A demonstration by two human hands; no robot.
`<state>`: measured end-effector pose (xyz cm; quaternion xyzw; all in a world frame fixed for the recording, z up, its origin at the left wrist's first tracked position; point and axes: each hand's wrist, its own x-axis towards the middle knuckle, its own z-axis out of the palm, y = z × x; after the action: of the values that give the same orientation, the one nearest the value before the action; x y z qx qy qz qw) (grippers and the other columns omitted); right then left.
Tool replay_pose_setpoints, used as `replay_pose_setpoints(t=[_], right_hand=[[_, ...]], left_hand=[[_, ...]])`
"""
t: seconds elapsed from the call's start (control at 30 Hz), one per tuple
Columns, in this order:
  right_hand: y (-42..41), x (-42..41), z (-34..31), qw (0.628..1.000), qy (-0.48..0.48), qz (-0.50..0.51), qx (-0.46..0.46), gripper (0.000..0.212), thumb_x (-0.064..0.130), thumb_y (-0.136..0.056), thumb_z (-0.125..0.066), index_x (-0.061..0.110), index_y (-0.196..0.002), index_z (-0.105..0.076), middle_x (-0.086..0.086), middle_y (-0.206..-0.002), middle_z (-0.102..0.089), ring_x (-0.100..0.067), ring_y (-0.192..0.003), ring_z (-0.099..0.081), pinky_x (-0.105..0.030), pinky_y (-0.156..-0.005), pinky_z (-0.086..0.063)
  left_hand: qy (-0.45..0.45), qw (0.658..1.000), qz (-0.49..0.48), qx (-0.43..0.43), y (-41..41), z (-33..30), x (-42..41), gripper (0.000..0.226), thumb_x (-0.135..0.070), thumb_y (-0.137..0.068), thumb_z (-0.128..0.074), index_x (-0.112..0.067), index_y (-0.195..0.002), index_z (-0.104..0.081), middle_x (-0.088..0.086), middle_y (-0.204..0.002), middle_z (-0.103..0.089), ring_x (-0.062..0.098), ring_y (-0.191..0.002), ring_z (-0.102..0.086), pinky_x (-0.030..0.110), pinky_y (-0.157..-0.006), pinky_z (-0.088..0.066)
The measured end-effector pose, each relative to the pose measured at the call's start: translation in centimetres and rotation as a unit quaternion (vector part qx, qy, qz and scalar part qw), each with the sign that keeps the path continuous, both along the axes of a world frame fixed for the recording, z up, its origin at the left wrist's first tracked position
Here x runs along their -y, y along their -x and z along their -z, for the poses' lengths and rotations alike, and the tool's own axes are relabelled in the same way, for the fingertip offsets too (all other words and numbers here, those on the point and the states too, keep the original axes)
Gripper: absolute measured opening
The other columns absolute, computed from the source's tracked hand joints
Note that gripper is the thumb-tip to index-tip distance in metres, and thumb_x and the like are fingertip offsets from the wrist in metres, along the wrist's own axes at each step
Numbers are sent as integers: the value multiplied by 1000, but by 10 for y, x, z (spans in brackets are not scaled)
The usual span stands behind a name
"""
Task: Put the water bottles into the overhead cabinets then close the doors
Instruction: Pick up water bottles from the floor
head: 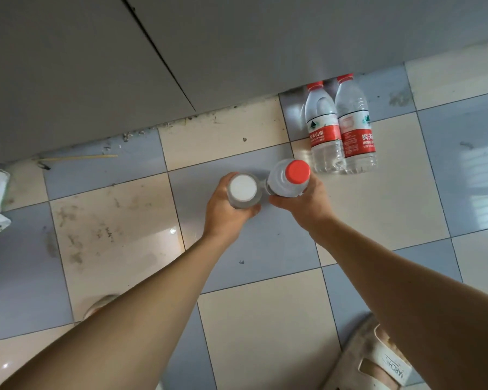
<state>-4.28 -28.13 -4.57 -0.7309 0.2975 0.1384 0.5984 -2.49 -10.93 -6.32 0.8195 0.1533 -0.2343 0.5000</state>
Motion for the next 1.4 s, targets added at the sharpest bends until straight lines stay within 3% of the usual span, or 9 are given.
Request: replay_pose_setpoints(t=[0.2, 0.3, 0.43, 0.5, 0.73, 0.87, 1.07, 1.27, 1.4], right_hand=[[20, -8, -21, 999, -12, 41, -31, 47, 8, -71, -89, 23, -109, -67, 5, -96, -73, -4, -85, -66, -17, -71, -54], [32, -6, -52, 999, -1, 34, -39, 40, 11, -71, -88, 25, -103, -67, 5, -91, -73, -7, -82, -67, -15, -67, -54], [41, 1, -110, 998, -4, 29, -62, 36, 9, -71, -87, 15, -103, -71, -6, -94, -75, -26, -91, -71, -43, -84, -59], [42, 4, -144, 998, -6, 31, -62, 33, 8, -71, -87, 17, -99, -72, -5, -91, -76, -27, -89, -71, -46, -84, -59], [36, 9, -284, 1000, -6, -1, -11, 32, 13, -72, -88, 21, -99, -72, 0, -88, -76, -19, -85, -72, -31, -75, -60], [26, 12, -375, 999, -9, -9, 40, 33, 16, -71, -90, 29, -93, -71, 13, -86, -76, -4, -78, -71, -13, -60, -54], [5, 15, -531, 995, 4, -50, 85, 36, 29, -68, -91, 27, -99, -72, 11, -91, -76, -6, -85, -72, -24, -72, -61], [7, -4, -673, 989, -8, -47, 139, 43, 31, -64, -88, 23, -102, -71, 10, -88, -76, -4, -77, -73, -15, -59, -53], [8, -34, -747, 982, -18, -65, 177, 41, 27, -66, -88, 27, -103, -71, 12, -92, -77, -4, -85, -72, -13, -66, -55]], left_hand=[[-32, 998, 6, -54, 5, -27, -8, 59, -25, -67, -92, -24, -117, -61, -4, -108, -71, 17, -100, -66, 22, -79, -49], [-33, 997, 10, -66, 8, -60, -13, 59, -29, -68, -90, -24, -119, -62, -5, -109, -71, 16, -101, -66, 24, -82, -49], [-8, 997, -6, -74, 8, -115, -14, 58, -29, -67, -91, -24, -118, -64, -5, -110, -71, 16, -103, -67, 26, -83, -49], [1, 997, -12, -71, 6, -147, -14, 60, -31, -67, -91, -26, -119, -63, -6, -112, -70, 16, -104, -66, 25, -81, -47], [52, 998, -42, -23, -7, -289, -9, 65, -43, -56, -89, -32, -115, -64, -13, -110, -71, 0, -95, -67, 20, -77, -46], [75, 996, -53, 2, -10, -377, -11, 58, -40, -57, -92, -35, -108, -65, -17, -102, -74, -1, -93, -70, 23, -81, -52], [102, 991, -58, 65, -15, -529, -16, 58, -35, -60, -95, -30, -110, -65, -18, -102, -74, 6, -99, -71, 25, -86, -54], [129, 979, -85, 130, -4, -673, -38, 49, -28, -68, -92, -30, -110, -66, -16, -101, -75, 1, -95, -71, 14, -75, -53], [140, 972, -72, 174, -8, -754, -73, 49, -30, -68, -92, -30, -110, -67, -15, -99, -76, 2, -93, -71, 23, -81, -55]])
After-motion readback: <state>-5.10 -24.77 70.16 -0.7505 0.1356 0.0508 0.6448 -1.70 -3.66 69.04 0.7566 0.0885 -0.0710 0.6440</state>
